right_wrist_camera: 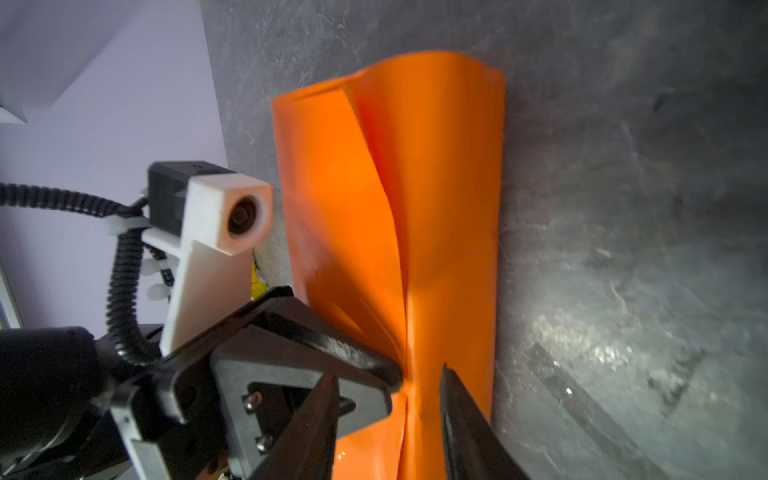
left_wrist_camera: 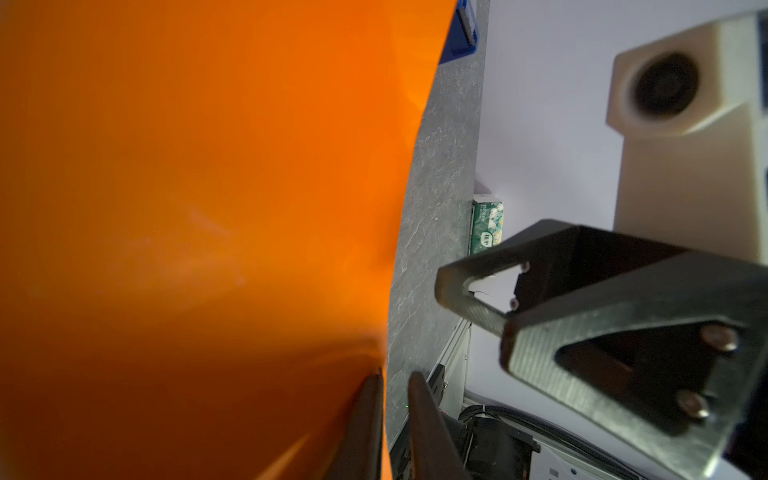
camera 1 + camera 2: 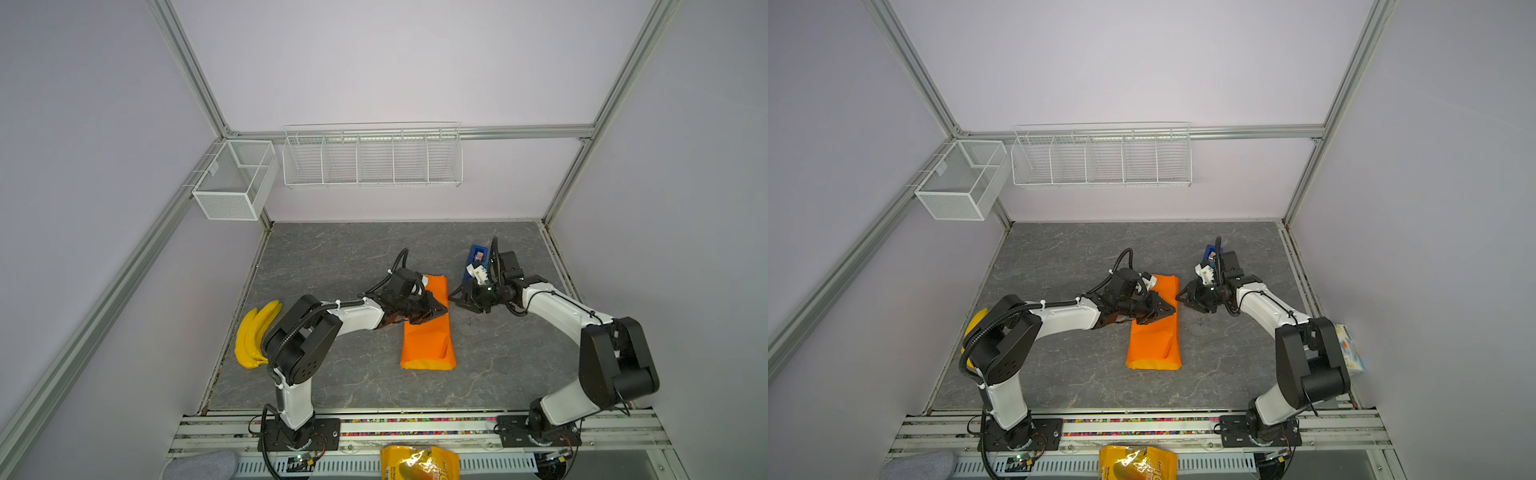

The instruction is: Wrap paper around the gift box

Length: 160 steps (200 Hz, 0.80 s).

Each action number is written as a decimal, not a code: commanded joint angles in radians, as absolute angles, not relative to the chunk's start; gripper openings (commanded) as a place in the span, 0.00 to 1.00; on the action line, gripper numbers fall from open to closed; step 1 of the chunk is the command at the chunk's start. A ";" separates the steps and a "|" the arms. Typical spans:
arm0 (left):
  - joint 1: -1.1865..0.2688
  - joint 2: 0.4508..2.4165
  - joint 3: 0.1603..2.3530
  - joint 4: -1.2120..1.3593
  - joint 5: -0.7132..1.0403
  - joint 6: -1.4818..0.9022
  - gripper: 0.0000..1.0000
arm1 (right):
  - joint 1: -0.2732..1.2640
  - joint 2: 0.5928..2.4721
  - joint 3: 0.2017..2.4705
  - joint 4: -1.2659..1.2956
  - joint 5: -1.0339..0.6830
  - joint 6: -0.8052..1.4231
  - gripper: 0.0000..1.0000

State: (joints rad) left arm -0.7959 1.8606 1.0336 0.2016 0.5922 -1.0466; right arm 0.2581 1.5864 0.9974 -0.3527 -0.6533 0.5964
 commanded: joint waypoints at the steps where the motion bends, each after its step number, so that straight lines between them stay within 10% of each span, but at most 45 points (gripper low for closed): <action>1: -0.798 1.903 0.986 0.077 0.566 -1.063 0.15 | 0.261 1.653 1.035 -0.326 -0.714 0.594 0.48; 160: -0.792 1.735 1.205 -0.361 0.446 -0.836 0.17 | 0.267 1.763 1.023 -0.370 -0.660 0.568 0.24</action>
State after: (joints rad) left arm -0.7940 1.8160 1.1336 -0.0883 0.5388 -0.9512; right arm 0.2584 1.7691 1.0649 -0.3386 -0.7151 0.5644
